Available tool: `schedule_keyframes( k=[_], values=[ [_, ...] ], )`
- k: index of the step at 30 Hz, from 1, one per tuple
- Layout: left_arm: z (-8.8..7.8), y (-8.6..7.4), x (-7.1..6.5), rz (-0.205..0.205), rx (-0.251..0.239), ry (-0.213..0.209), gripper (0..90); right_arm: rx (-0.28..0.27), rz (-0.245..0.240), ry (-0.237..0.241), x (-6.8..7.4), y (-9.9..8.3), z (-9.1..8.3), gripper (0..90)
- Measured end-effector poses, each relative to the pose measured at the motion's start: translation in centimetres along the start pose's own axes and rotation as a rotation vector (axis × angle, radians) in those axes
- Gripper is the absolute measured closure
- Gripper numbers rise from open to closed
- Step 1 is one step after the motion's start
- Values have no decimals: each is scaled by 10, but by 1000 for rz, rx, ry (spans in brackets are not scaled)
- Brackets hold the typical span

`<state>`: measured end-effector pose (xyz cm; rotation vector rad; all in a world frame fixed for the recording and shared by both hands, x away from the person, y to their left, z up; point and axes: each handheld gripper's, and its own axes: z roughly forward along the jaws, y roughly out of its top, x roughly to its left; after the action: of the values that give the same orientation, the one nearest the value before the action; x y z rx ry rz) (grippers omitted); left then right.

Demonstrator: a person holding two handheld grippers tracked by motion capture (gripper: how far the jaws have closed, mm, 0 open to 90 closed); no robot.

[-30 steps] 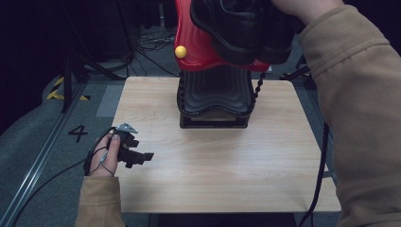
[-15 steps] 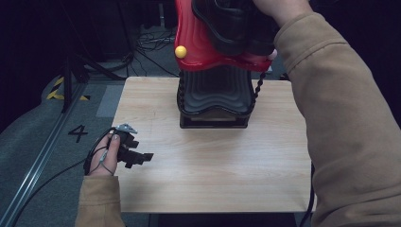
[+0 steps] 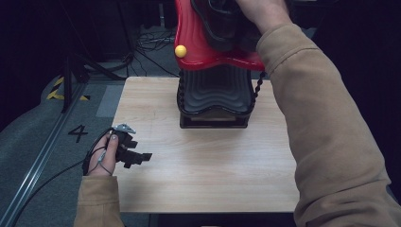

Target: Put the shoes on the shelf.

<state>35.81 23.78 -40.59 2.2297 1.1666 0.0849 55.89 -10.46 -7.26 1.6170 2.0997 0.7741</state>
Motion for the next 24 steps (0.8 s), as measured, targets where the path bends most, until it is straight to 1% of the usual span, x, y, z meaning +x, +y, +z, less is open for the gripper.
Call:
schedule_keyframes(
  k=[2,3,6,7,10,11,12,13,16,17,19,22,23,24],
  values=[
    [1,0,0,4,2,3,201,-7,-2,0,1,-1,2,819],
    [1,0,-1,-4,6,0,201,-14,-3,-3,3,-3,4,818],
    [2,2,-2,8,13,-2,201,-29,-5,-1,6,-7,9,814],
    [2,2,-3,4,13,-9,201,-31,-4,-3,7,-8,11,812],
    [2,3,-4,12,10,-2,201,-31,-5,-7,7,-11,16,809],
    [2,3,-4,12,11,-1,201,-26,-1,-7,7,-14,20,806],
    [2,3,-4,14,11,1,200,-36,-3,-3,7,-15,22,804],
    [2,3,-5,12,9,0,200,-42,-5,-11,9,-17,22,803],
    [3,4,-6,9,16,-6,201,-39,0,-22,12,-17,21,793],
    [3,4,-6,22,14,-2,201,-37,-4,-31,14,-18,22,787],
    [3,5,-7,19,14,-2,200,-33,-9,-42,16,-18,22,778],
    [1,5,-8,16,8,-3,200,-26,-4,-33,15,-18,21,750],
    [1,4,-8,15,7,-2,200,-30,1,-20,13,-17,20,731],
    [1,4,-8,15,7,-2,200,-30,1,-20,13,-17,20,731]
  ],
)
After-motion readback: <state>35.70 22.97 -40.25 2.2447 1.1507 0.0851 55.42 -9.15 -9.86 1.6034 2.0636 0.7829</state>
